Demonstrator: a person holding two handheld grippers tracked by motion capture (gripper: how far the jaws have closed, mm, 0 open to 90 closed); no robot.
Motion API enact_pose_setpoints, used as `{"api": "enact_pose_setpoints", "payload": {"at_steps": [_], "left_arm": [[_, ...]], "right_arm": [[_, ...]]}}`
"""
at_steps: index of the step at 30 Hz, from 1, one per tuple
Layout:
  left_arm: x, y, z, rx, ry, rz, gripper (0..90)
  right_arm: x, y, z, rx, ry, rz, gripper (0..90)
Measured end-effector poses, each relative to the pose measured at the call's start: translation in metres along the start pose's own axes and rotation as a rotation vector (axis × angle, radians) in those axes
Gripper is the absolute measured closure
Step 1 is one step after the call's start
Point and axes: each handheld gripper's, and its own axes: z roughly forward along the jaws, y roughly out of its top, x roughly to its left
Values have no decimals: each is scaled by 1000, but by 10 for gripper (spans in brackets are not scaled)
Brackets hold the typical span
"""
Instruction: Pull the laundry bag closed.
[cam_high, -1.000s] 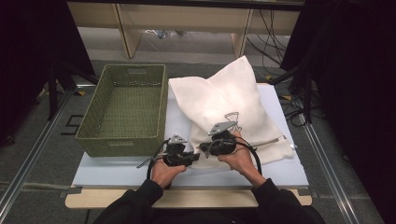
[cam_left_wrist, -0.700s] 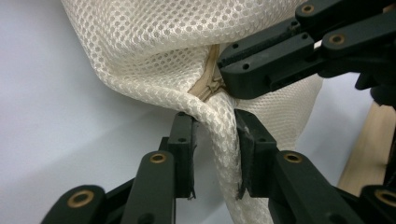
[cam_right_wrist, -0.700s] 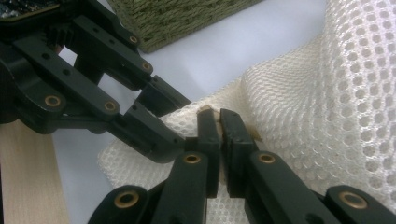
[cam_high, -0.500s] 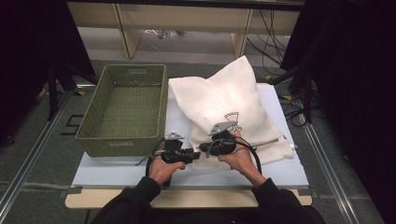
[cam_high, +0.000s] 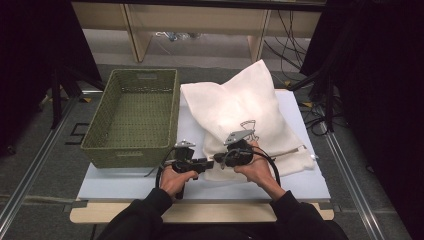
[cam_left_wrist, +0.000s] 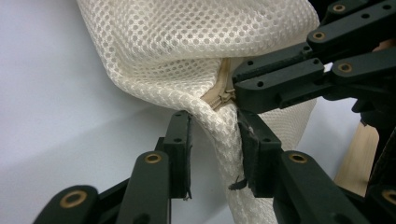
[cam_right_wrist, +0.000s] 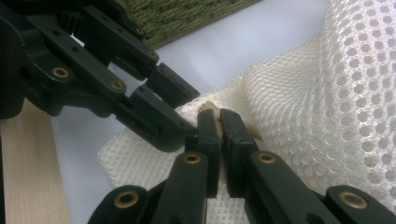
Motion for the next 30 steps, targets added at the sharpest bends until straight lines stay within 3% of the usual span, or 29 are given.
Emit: {"api": "enact_pose_setpoints", "payload": {"at_steps": [2, 4, 6, 10, 14, 20, 24, 29, 30], "left_arm": [[-3, -1, 1, -10, -6, -21, 732], [1, -1, 0, -19, 32, 54, 787], [0, -2, 0, -18, 29, 50, 820], [0, -2, -2, -31, 97, 140, 838], [-3, -3, -3, -43, 101, 159, 842], [-5, 1, -10, -60, 102, 184, 844], [-6, -1, -9, -58, 104, 183, 845], [-7, -2, -10, -51, 91, 195, 844], [-6, -2, -10, -46, 79, 181, 841]], "right_arm": [[0, 0, 0, 0, -1, 4, 884], [0, 0, 0, 0, -3, 4, 884], [0, 0, -1, -1, -1, 6, 884], [1, -1, -2, -11, 2, 27, 884], [2, -3, -4, -25, 4, 59, 885], [7, -3, -9, -58, -20, 63, 885], [6, -6, -11, -60, -17, 90, 885], [6, -9, -11, -68, -20, 90, 885], [7, -9, -12, -65, -13, 120, 885]]}}
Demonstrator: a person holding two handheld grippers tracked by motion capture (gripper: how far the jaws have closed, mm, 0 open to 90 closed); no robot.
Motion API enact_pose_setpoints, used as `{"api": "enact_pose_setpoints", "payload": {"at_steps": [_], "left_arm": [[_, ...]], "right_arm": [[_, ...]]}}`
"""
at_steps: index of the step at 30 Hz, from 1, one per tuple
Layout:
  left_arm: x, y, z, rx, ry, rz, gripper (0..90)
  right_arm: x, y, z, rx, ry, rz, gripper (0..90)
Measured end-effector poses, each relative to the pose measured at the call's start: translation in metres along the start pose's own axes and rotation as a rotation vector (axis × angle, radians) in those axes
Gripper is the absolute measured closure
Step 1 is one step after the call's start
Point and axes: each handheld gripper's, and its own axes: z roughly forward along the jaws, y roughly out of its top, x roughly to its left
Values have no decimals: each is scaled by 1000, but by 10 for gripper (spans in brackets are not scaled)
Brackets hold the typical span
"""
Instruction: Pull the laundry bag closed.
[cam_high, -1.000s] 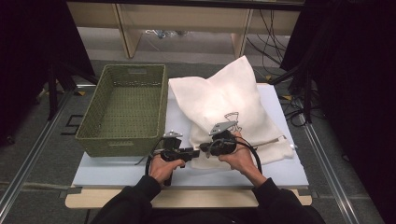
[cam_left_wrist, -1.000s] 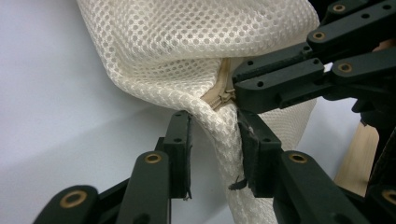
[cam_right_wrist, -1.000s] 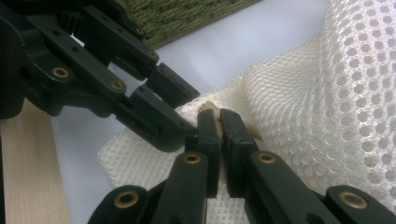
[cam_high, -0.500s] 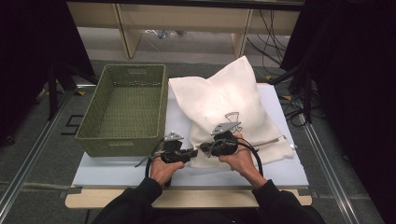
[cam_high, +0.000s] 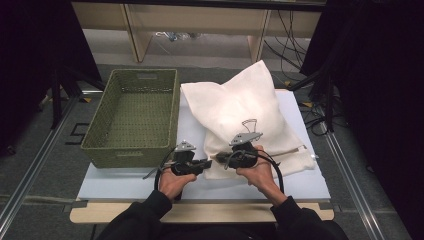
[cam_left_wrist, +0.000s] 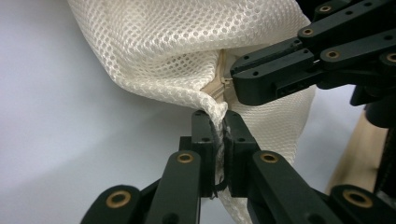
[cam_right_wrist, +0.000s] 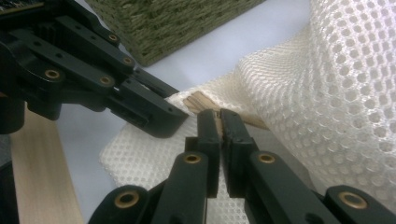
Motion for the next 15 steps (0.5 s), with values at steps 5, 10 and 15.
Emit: {"api": "enact_pose_setpoints", "payload": {"at_steps": [5, 10, 15], "left_arm": [[2, 0, 4, 13, -10, -22, 766], [6, 1, 4, 3, -19, -70, 728], [9, 3, 6, -6, -28, -111, 705]], "right_arm": [[0, 0, 2, 17, 0, -46, 885], [-1, -1, 3, 21, 9, -51, 885], [-1, -2, 5, 16, 0, -56, 884]]}}
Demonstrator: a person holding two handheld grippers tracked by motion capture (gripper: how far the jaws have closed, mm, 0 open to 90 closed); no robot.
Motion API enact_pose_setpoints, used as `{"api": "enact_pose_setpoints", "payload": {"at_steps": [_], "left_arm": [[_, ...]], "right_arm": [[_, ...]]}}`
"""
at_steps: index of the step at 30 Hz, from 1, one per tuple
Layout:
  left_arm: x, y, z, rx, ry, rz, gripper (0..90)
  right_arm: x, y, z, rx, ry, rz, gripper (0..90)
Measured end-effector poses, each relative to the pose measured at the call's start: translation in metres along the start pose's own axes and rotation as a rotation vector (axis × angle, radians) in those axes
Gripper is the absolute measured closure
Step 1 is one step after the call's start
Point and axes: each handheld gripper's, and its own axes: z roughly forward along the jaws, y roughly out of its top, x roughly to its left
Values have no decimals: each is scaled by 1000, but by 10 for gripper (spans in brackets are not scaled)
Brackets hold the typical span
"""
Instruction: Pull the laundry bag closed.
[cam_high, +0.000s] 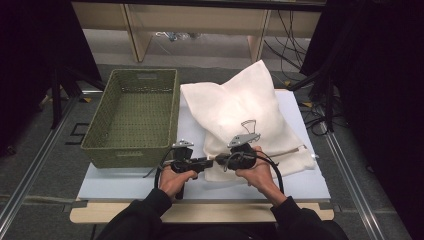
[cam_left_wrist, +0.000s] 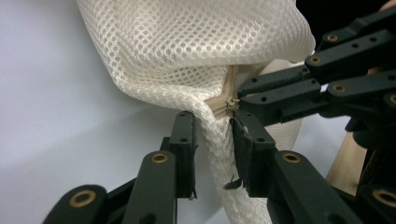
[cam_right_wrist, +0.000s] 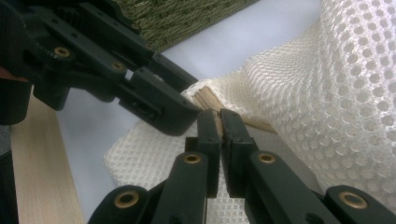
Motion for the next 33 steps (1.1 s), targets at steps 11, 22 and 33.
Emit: {"api": "enact_pose_setpoints", "payload": {"at_steps": [11, 22, 33], "left_arm": [[0, 0, 0, -37, -4, 5, 808], [-8, 0, -6, -56, 47, 69, 845], [-5, -1, -12, -77, 35, 53, 844]], "right_arm": [[0, 0, 0, 0, 7, 11, 884], [-2, -2, 0, -26, -6, 54, 885], [-5, -9, -10, -42, -35, 74, 885]]}}
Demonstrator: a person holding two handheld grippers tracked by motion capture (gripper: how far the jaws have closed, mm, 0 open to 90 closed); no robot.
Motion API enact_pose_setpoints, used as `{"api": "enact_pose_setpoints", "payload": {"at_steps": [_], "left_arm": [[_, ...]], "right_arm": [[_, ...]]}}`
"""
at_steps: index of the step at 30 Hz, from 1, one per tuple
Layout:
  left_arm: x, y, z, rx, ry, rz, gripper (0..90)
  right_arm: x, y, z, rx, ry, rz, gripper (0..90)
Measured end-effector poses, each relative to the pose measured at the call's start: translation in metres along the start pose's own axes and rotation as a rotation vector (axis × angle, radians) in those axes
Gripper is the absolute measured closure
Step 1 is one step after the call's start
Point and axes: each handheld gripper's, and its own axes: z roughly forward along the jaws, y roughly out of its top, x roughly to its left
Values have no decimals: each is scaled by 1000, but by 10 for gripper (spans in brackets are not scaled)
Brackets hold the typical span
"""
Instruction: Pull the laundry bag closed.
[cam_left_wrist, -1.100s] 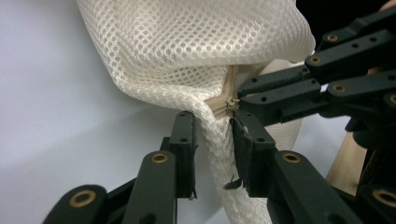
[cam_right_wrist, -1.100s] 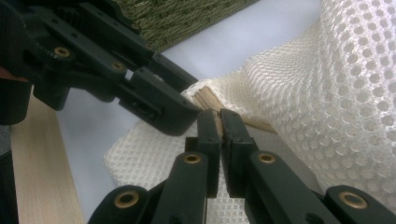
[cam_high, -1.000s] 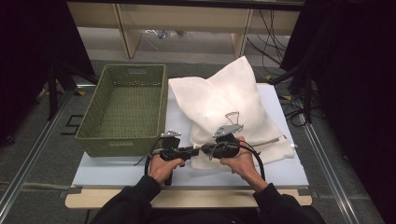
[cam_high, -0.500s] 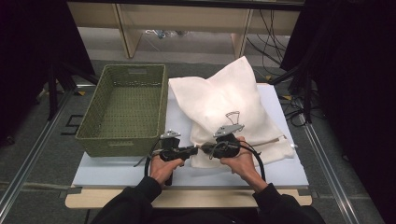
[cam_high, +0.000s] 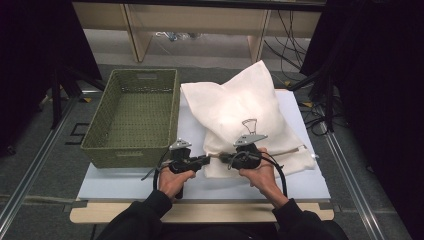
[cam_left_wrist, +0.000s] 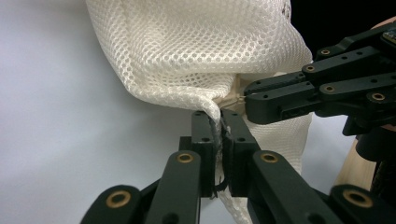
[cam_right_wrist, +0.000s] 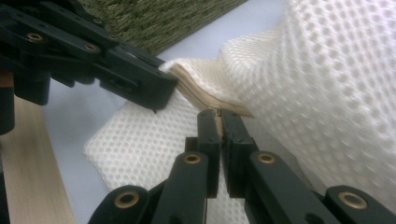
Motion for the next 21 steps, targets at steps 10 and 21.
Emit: {"api": "enact_pose_setpoints", "payload": {"at_steps": [10, 21], "left_arm": [[0, -1, -8, 2, 0, -4, 844], [4, -3, -10, 17, 12, -6, 842]], "right_arm": [[-2, -6, -12, -3, -50, -19, 885], [-21, -21, -45, -35, -105, 11, 885]]}}
